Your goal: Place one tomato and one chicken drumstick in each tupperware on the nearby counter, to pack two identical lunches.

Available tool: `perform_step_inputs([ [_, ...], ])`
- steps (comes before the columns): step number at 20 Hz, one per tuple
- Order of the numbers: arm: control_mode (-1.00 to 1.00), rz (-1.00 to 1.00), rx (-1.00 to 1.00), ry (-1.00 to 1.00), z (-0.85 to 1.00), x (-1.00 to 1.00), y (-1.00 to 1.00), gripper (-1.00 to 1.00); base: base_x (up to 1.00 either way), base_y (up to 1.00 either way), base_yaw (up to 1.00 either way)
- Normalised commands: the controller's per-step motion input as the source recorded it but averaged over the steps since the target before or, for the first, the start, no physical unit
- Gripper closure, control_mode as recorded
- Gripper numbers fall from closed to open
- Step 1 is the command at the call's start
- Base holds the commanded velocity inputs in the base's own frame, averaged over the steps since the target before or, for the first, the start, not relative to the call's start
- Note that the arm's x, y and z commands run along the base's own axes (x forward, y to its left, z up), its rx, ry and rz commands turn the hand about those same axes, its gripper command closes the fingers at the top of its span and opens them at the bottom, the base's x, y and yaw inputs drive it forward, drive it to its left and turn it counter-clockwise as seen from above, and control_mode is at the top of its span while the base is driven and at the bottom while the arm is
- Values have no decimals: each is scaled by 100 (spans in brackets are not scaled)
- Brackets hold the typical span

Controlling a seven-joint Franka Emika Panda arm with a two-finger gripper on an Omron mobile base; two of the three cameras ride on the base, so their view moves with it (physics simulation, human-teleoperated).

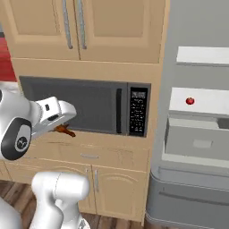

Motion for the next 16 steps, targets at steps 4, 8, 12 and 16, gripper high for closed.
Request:
perform_step_inputs([
  [4, 100, 0, 0, 0, 0, 0, 0, 100, -4, 100, 0],
  [8, 100, 0, 0, 0, 0, 0, 0, 100, 0, 100, 1],
  [12, 100, 0, 0, 0, 0, 0, 0, 100, 0, 100, 3],
  [16, 100, 0, 0, 0, 0, 0, 0, 100, 0, 100, 3],
])
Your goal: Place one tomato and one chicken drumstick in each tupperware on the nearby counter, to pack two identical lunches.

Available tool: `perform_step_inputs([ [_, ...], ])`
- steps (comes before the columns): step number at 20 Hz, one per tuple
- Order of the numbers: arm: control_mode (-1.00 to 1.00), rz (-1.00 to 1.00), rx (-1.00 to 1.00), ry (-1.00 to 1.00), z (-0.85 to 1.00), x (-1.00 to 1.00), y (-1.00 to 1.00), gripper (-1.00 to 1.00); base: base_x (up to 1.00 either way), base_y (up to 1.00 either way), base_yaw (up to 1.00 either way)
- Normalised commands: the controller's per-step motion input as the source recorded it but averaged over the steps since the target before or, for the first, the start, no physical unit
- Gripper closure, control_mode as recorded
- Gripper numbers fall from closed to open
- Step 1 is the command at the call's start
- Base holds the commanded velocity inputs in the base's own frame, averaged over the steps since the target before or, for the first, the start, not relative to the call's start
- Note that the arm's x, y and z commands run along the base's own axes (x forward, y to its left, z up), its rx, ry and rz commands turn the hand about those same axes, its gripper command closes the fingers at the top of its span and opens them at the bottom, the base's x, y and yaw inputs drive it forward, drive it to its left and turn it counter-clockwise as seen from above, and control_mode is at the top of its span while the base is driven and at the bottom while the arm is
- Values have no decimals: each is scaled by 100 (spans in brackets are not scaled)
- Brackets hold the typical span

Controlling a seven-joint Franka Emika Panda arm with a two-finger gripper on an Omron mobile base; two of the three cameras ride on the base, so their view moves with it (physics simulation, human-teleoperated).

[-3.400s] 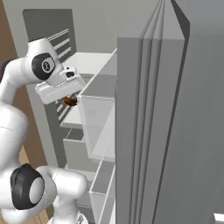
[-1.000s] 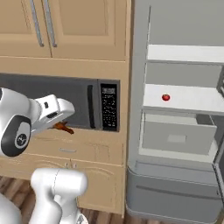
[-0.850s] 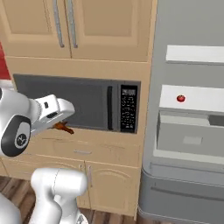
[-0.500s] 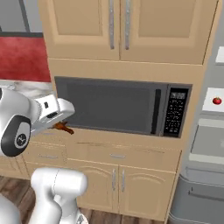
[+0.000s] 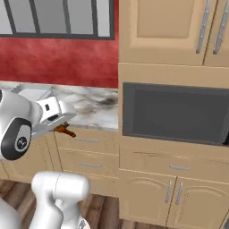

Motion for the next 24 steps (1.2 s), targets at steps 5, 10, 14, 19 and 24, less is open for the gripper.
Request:
perform_step_inputs([
  [5, 100, 0, 0, 0, 0, 0, 0, 100, 0, 100, 2],
  [10, 100, 0, 0, 0, 0, 0, 0, 100, 0, 100, 1],
  [14, 100, 0, 0, 0, 0, 0, 0, 100, 16, 100, 0],
  [19, 100, 0, 0, 0, 0, 0, 0, 100, 55, 100, 0],
  [24, 100, 0, 0, 0, 0, 0, 0, 100, 97, 62, 0],
])
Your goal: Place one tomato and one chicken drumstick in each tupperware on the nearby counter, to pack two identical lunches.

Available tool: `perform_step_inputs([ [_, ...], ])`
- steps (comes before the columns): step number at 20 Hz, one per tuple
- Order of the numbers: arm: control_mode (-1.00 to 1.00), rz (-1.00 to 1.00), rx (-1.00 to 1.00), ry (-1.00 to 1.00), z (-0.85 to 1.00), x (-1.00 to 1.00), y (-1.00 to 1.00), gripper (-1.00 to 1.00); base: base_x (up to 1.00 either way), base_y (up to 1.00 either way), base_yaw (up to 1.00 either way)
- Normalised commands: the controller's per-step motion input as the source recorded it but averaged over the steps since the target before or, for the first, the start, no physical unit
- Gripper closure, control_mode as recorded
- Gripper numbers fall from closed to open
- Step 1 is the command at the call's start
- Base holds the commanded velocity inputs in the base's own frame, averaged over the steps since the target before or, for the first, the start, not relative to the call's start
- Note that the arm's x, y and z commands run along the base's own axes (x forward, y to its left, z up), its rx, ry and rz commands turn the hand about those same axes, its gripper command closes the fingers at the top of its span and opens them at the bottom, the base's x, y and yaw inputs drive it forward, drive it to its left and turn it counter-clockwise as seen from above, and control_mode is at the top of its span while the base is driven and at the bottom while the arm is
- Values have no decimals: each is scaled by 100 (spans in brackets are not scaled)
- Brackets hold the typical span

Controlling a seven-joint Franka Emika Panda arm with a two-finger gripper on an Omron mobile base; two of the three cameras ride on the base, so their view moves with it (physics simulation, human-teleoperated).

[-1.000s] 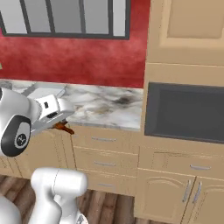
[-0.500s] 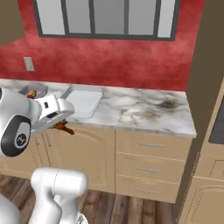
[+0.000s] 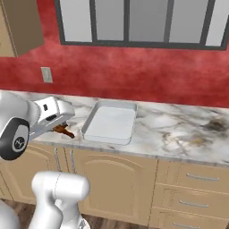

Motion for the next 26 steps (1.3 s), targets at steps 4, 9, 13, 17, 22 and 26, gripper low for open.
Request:
perform_step_inputs([
  [4, 100, 0, 0, 0, 0, 0, 0, 100, 94, 13, -3],
  [9, 100, 0, 0, 0, 0, 0, 0, 100, 58, -3, -8],
  [13, -100, -3, 0, 21, -42, 13, 0, 100, 6, -4, -3],
  [17, -100, 0, 0, 14, -63, 41, 0, 100, 0, 0, 0],
  [22, -100, 0, 2, 0, -34, 63, -10, 100, 0, 0, 0],
  [26, -100, 0, 1, 1, -35, 63, -36, 100, 0, 0, 0],
])
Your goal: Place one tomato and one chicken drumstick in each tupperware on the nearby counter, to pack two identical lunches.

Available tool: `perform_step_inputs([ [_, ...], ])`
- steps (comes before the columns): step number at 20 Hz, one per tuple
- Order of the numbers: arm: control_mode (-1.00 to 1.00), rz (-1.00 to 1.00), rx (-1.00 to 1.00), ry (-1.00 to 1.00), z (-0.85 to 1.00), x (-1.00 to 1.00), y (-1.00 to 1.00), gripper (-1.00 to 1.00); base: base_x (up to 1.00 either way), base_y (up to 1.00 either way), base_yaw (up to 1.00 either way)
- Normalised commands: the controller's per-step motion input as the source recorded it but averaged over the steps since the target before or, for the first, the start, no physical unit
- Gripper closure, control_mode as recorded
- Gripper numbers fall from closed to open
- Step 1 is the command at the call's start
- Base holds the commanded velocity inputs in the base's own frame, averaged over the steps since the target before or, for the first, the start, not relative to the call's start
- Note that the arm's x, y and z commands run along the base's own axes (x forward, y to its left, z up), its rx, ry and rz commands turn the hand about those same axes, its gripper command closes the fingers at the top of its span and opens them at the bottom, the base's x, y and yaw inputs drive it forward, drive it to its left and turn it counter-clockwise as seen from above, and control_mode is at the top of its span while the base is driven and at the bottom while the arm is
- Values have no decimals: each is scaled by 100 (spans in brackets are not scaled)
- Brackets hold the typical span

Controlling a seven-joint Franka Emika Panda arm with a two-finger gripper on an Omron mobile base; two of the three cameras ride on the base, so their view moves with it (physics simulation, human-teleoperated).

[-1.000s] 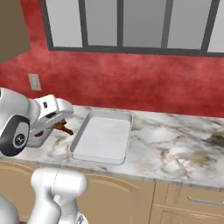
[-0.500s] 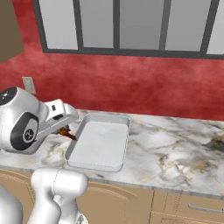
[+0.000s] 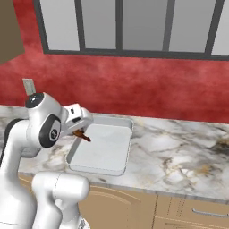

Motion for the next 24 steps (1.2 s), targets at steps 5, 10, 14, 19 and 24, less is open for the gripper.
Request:
perform_step_inputs([
  [5, -100, 0, 3, 9, -31, 59, -25, 100, 0, 0, 0],
  [10, -100, 0, 2, 12, -31, 46, 0, 100, 0, 0, 0],
  [14, -100, 0, 2, 12, -34, 49, 0, 100, 0, 0, 0],
  [19, -100, 0, 2, 10, -42, 40, 0, 100, 0, 0, 0],
  [24, -100, 0, 1, 2, -57, 38, 0, 100, 0, 0, 0],
])
